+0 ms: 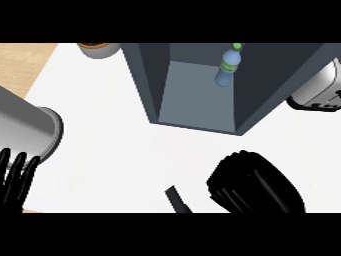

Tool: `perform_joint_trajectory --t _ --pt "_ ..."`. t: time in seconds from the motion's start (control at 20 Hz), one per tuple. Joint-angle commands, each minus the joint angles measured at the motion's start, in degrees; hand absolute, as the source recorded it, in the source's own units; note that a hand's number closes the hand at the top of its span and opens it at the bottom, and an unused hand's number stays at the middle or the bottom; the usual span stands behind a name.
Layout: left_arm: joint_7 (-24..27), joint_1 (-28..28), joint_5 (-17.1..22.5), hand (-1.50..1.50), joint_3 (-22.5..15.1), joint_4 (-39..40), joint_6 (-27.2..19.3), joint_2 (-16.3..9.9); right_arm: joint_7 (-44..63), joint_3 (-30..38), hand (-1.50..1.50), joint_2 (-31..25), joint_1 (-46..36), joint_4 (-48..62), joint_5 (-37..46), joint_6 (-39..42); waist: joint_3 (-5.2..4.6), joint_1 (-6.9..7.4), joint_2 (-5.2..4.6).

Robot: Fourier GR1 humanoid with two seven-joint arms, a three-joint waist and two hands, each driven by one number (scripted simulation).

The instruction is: Pick up the bottled water, place it into the cabinet and close the cabinet

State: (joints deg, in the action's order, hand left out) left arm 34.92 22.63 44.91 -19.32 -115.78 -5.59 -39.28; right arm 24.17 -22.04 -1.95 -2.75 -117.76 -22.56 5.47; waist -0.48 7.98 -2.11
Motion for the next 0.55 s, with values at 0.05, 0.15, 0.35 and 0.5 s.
perform_joint_trajectory --t 0.05,0.15,0.35,0.5 --pt "-0.8 -1.1 1.1 -1.5 0.2 0.1 1.1 -0.1 -0.7 3.8 1.5 1.9 -15.5 13.4 -0.2 -11.5 0.2 0.66 -0.15" --pt "-0.7 -0.9 0.2 -1.5 -0.5 -0.2 0.4 0.4 -0.8 5.3 1.5 1.9 -21.9 18.6 -1.1 -14.5 0.27 0.75 0.11" --pt "-0.4 -0.2 0.6 -1.5 0.2 0.5 1.2 0.4 -1.6 8.2 1.5 1.9 -34.8 30.8 -4.9 -19.4 0.36 0.03 0.6" --pt "-1.5 -1.1 1.8 -1.5 1.8 1.4 1.1 0.1 -5.7 8.3 1.5 1.9 -41.3 40.0 -6.8 -20.7 0.43 -0.78 0.59"
